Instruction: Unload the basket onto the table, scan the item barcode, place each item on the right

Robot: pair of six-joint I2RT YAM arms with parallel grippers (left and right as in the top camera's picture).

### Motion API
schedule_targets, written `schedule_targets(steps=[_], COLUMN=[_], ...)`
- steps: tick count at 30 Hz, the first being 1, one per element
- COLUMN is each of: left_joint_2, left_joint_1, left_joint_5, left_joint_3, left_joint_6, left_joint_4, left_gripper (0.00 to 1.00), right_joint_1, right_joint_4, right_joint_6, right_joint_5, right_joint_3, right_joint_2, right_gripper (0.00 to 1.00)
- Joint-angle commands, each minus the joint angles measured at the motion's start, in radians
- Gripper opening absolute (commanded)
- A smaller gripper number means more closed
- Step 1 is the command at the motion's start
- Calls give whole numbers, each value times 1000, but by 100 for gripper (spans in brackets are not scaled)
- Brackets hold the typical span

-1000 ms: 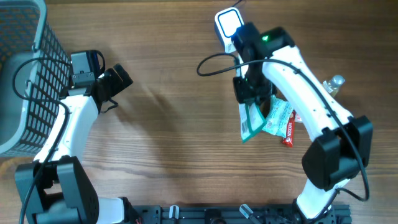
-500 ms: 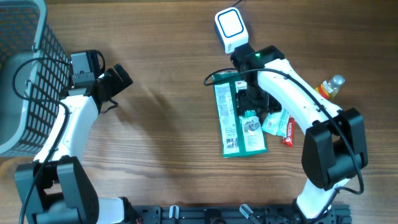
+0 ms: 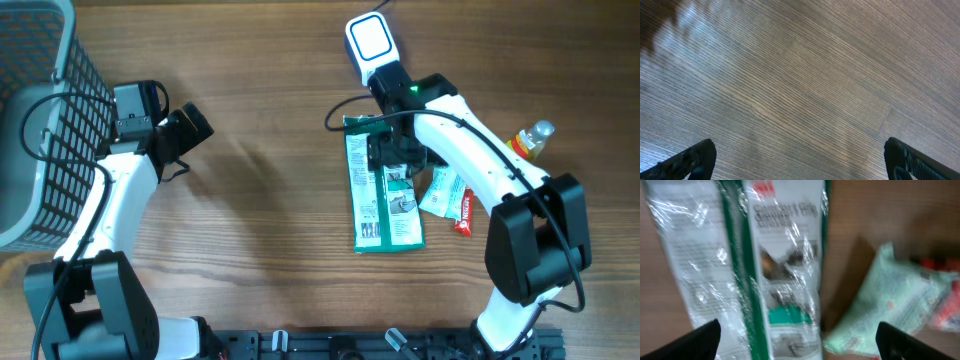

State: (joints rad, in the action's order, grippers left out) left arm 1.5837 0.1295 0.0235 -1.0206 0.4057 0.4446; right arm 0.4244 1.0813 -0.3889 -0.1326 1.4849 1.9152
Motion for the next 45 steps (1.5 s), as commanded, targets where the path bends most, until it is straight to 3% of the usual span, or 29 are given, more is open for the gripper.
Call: schedule_targets(steps=[1,7,11,22,30,36,41,45], left_joint_2=[-13,-13,-13,-13,-13,-13,-13,-13], left_joint_1=[4,4,4,4,4,4,4,4], left_joint_5=[-10,-10,-10,-10,-10,-10,-10,-10], left_joint_3=[-14,-14,-14,-14,-14,-14,-14,-14], left_joint_6=[-2,-1,-2,-2,-2,-2,-2,-2], left_joint_4=[0,0,0,0,0,0,0,0], left_gripper=[100,100,100,100,100,100,100,100], right_joint_1=[-1,-1,-1,-1,-2,-2,-2,-8], right_joint_4=[-148,-468,-594,-642,-643,-640,-607,-560], right_joint_6=[-5,-4,-5,-6,-6,-2,5,98], right_joint_5=[-16,-16,-16,-17,-17,-19,-148,-166], right_joint_3=[0,0,0,-1,-1,-1,-1,-2], right_joint_2=[13,13,13,-22,-249,-512,-735,-909], right_gripper=[100,100,100,100,100,100,100,100])
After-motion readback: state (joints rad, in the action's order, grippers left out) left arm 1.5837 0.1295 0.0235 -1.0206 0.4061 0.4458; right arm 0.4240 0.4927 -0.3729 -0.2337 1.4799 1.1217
